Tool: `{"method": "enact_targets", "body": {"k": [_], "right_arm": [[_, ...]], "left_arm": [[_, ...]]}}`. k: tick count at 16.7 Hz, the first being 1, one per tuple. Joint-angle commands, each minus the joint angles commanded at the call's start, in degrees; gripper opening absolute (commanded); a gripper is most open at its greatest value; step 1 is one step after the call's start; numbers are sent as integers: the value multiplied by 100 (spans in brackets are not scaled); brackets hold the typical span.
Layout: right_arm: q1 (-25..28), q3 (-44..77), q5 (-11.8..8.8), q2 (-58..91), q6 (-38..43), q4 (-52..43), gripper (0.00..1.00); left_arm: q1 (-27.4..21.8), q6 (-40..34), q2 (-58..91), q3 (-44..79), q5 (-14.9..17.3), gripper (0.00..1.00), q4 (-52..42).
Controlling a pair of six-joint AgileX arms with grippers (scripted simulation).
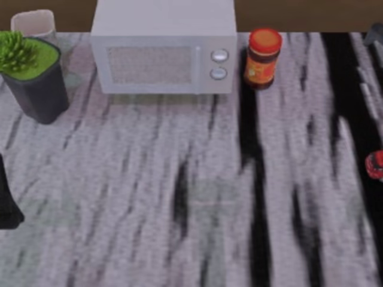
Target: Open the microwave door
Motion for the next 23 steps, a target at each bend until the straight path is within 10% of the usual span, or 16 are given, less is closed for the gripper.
{"method": "enact_targets", "body": {"k": [9, 23], "right_arm": [[0, 0, 0, 0, 0, 0, 100], [0, 0, 0, 0, 0, 0, 100]], "left_arm": [[-550, -427, 1663, 1611, -263, 100, -1063], [-2796, -2551, 9873, 10413, -1322, 100, -5068]]}}
